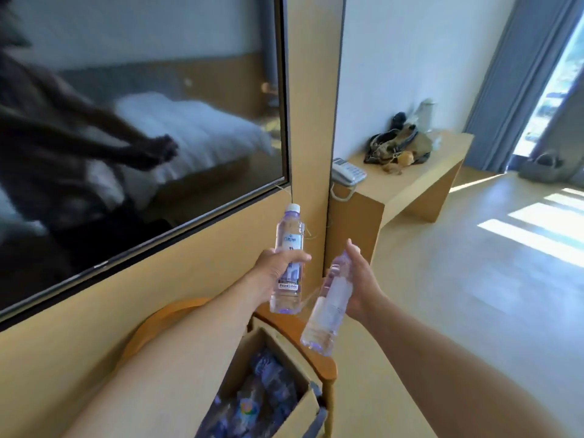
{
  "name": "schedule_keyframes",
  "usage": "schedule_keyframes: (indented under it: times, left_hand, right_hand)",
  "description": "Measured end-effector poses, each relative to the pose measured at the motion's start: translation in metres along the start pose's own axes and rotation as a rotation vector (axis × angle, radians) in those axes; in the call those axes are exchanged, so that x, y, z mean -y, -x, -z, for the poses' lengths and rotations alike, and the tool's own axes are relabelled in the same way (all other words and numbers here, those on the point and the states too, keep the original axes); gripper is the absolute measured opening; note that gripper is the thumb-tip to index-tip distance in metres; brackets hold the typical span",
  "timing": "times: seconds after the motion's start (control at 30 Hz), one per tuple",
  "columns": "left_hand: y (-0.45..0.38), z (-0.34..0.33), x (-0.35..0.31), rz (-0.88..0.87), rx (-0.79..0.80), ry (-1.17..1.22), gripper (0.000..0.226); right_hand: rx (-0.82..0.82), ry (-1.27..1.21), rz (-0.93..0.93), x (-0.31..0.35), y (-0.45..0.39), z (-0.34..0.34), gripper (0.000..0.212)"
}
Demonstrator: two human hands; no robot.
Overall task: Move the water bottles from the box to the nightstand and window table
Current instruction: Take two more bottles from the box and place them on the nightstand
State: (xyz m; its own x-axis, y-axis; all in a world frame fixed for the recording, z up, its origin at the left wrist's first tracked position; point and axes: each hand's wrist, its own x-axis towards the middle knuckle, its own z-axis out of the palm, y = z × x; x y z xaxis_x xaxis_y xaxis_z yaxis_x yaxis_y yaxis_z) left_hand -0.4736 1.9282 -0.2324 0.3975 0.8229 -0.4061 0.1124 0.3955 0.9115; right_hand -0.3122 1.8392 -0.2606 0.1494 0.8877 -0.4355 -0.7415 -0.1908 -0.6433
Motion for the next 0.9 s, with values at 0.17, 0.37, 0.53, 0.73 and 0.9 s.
schedule_keyframes:
  times: [0.17, 0.37, 0.53, 0.73, 0.9]
  left_hand:
    - [-0.026, -0.062, -0.024, -0.031, 0.207, -0.029, 0.032]
    - [-0.02, -0.162, -0.013, -0.019, 0.559, -0.175, 0.034]
    - [0.029, -0.258, 0.018, -0.084, 0.845, -0.305, 0.023]
    - [0.126, -0.366, 0.057, -0.102, 1.152, -0.423, 0.026]
    - [0.229, -0.446, 0.095, -0.106, 1.324, -0.478, 0.027]
  right_hand:
    - [-0.253, 0.145, 0.199, 0.041, 0.027, 0.016, 0.04]
    - [-0.524, 0.07, 0.425, 0.058, 0.105, 0.071, 0.034]
    - [-0.772, -0.035, 0.586, 0.06, 0.201, 0.128, 0.034]
    - [-1.008, -0.129, 0.728, 0.053, 0.326, 0.191, 0.032]
    - [-1.3, -0.17, 0.895, 0.04, 0.441, 0.236, 0.028]
